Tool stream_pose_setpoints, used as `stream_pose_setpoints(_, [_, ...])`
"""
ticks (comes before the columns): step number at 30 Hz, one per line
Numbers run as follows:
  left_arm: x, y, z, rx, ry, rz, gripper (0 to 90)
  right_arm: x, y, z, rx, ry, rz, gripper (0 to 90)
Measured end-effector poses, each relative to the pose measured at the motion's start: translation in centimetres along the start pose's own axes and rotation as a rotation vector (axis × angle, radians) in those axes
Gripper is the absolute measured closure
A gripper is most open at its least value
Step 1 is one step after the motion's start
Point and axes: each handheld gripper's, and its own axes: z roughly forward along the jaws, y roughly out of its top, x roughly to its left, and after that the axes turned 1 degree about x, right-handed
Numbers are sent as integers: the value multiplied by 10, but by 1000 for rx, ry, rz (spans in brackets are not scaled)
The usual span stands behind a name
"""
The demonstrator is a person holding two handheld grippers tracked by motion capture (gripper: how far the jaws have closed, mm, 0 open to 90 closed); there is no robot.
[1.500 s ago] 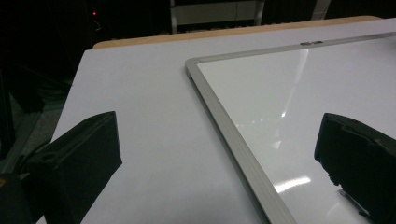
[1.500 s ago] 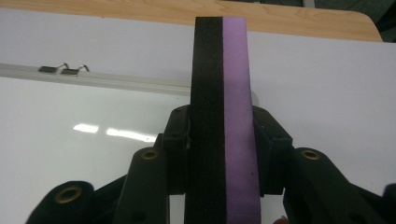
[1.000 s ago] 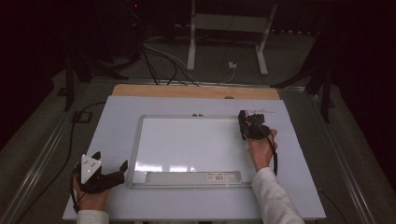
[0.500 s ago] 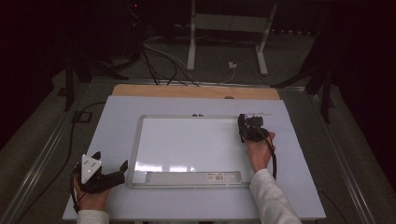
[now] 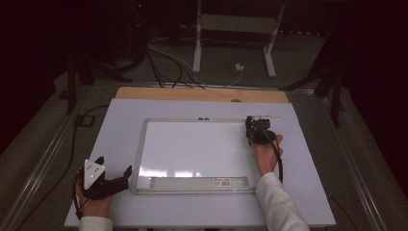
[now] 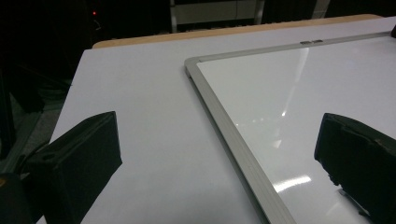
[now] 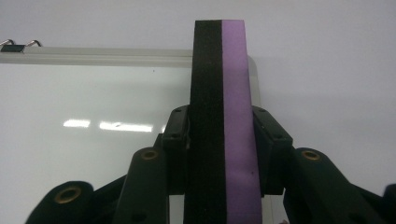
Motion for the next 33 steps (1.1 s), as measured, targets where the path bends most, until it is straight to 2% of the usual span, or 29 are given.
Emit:
stream_pose_setpoints(5, [1, 0, 0, 0, 0, -3, 12, -1, 1, 2, -4, 2, -1, 633])
stream_pose_setpoints(8, [1, 0, 0, -1, 0, -3, 12, -3, 1, 3, -2, 25, 11, 609])
stream_pose_setpoints(9, [1, 0, 0, -1, -1, -3, 12, -5, 1, 3, -8, 40, 15, 574])
stream_pose_setpoints(14, [1, -1, 1, 0, 1, -7, 12, -13, 1, 0, -26, 123, 42, 284])
stream_pose_setpoints(19, [1, 0, 0, -2, 2, -5, 12, -13, 3, -17, -64, 197, 27, 181])
stream_pose_setpoints(21, [1, 0, -1, -3, 3, -7, 12, -12, 3, -26, -71, 215, 7, 152])
stream_pose_setpoints(23, [2, 0, -1, -8, 5, -10, 12, -12, 1, -36, -99, 203, -28, 127])
stream_pose_setpoints(25, [2, 0, -2, -9, 6, -11, 12, -12, -4, -47, -139, 209, -51, 105])
stream_pose_setpoints(28, [2, 0, -2, -12, 4, -14, 12, -16, -17, -63, -212, 220, -115, 72])
stream_pose_setpoints(31, [3, 1, -4, -26, 3, -21, 12, -26, -34, -79, -278, 237, -164, 52])
stream_pose_setpoints(33, [3, 2, -6, -40, 3, -29, 12, -35, -47, -87, -307, 252, -177, 45])
